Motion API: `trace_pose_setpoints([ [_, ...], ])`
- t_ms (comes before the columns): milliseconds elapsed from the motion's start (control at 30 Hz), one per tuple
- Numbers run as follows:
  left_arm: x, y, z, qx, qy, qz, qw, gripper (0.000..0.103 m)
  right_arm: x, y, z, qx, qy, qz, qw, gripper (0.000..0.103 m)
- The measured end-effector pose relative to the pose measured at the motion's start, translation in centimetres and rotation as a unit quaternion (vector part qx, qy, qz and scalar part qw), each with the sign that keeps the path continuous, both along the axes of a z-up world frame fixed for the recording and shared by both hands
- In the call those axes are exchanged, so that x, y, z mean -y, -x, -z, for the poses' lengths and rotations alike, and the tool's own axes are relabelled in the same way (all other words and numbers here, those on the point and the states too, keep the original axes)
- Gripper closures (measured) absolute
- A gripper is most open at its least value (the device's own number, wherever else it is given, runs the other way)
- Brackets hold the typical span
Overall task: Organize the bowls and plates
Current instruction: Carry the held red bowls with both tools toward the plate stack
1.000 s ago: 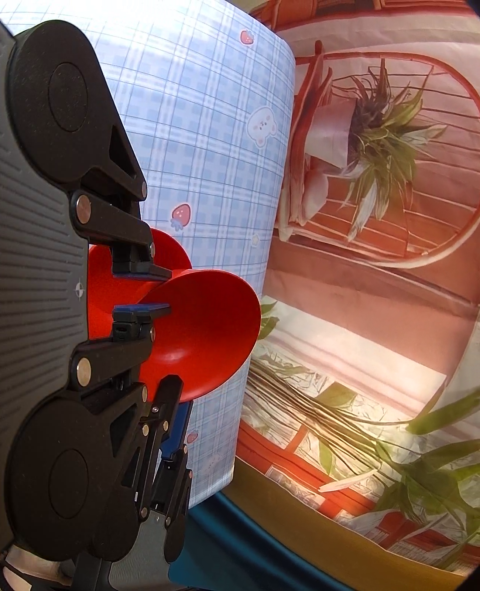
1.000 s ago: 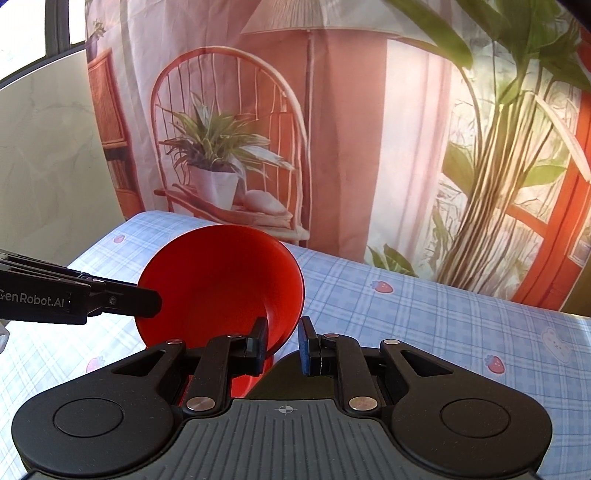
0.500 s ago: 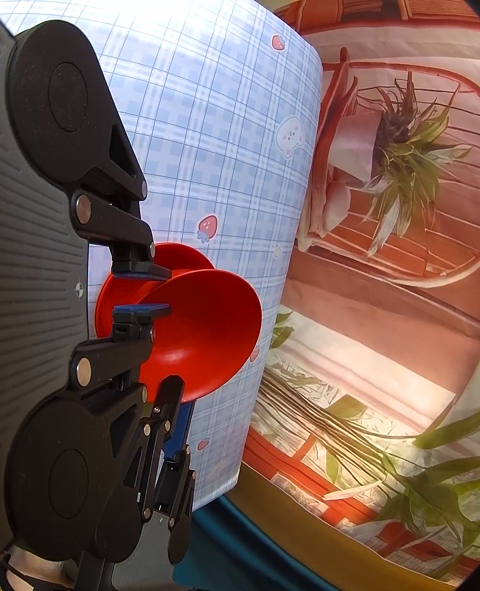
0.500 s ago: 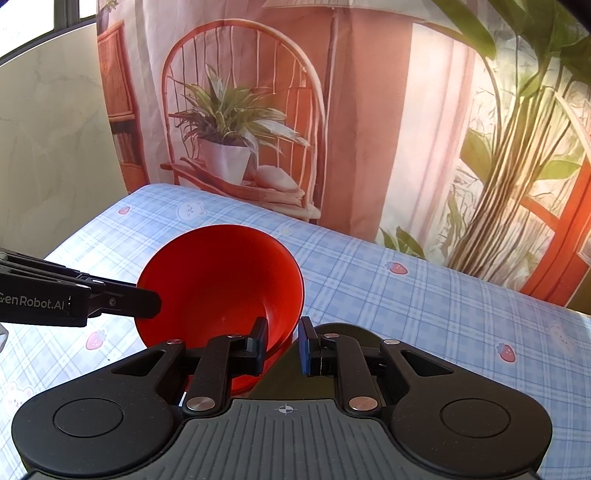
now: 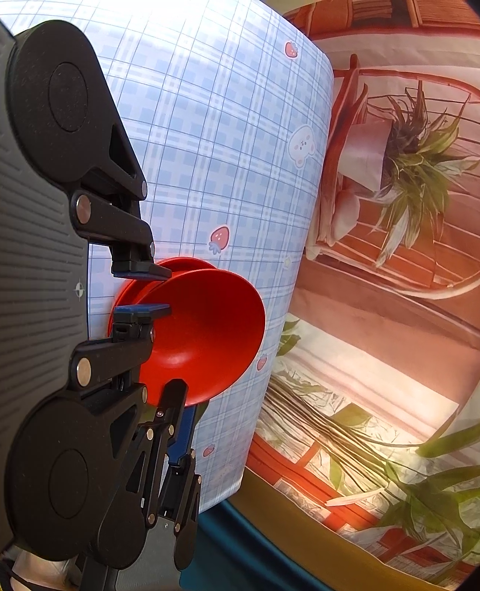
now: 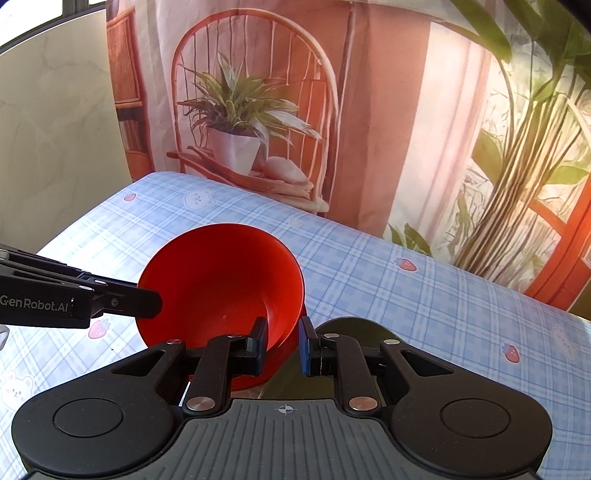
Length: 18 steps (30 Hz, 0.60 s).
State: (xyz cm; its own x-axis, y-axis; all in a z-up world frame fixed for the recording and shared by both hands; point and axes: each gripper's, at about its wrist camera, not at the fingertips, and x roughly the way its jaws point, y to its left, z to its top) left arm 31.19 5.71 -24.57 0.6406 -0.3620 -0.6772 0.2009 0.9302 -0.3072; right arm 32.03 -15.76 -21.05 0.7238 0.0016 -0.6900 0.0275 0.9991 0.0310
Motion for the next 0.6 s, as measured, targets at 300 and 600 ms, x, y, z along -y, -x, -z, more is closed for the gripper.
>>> trace_pose_setpoints([
  [300,0.03,-0.13,0.17,-0.006,0.0,0.002,1.0,0.089,-0.08,-0.11,0.15,-0.006,0.006,-0.003,1.0,0.086],
  [600,-0.08,-0.22,0.27,-0.007,-0.002,-0.003,1.0,0.086,0.09,-0.22,0.03,-0.002,0.01,-0.004,1.0,0.083],
])
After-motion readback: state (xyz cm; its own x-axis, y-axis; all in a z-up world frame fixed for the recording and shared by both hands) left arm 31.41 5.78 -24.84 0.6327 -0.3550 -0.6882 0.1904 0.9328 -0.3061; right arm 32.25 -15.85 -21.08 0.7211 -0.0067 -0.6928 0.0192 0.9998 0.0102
